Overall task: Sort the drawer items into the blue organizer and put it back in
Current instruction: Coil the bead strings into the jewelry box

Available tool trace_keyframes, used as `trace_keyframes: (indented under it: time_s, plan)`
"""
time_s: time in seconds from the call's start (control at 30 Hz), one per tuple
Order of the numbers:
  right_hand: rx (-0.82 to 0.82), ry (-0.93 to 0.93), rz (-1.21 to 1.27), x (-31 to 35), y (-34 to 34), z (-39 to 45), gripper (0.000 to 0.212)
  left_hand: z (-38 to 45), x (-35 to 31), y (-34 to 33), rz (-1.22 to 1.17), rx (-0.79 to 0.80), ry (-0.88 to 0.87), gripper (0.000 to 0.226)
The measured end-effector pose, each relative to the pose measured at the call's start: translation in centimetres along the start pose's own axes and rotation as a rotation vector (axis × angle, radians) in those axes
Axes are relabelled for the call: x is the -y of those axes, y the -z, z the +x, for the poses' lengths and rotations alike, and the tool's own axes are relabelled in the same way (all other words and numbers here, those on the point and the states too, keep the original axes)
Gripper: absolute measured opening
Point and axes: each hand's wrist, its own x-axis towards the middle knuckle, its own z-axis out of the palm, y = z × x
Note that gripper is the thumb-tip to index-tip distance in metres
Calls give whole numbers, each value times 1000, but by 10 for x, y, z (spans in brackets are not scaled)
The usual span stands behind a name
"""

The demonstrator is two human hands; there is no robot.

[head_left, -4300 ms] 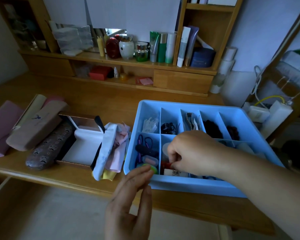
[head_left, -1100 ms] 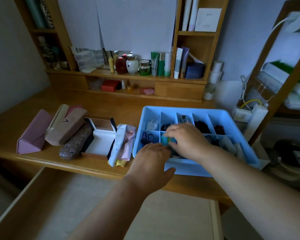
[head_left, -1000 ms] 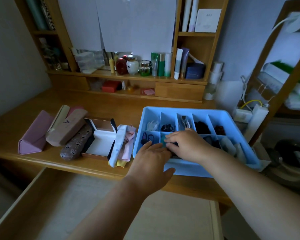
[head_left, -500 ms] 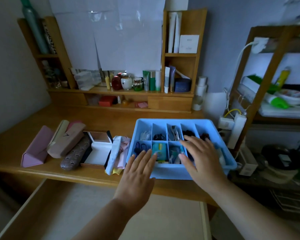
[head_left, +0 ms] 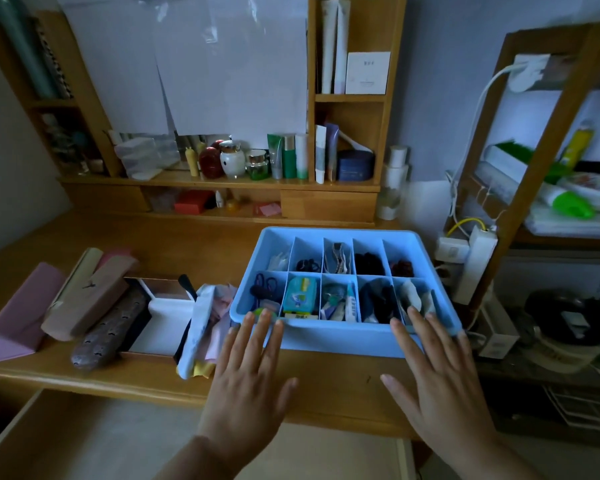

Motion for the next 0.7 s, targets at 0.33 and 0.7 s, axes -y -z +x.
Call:
trace_keyframes:
  time_s: [0.33,0.7]
  plan:
    - [119,-24,-69,-34,-30,96,74,100,15,-24,66,144,75,69]
    - [175,-41,-27,-9,-1,115,76,104,10,19,-135,248,62,64]
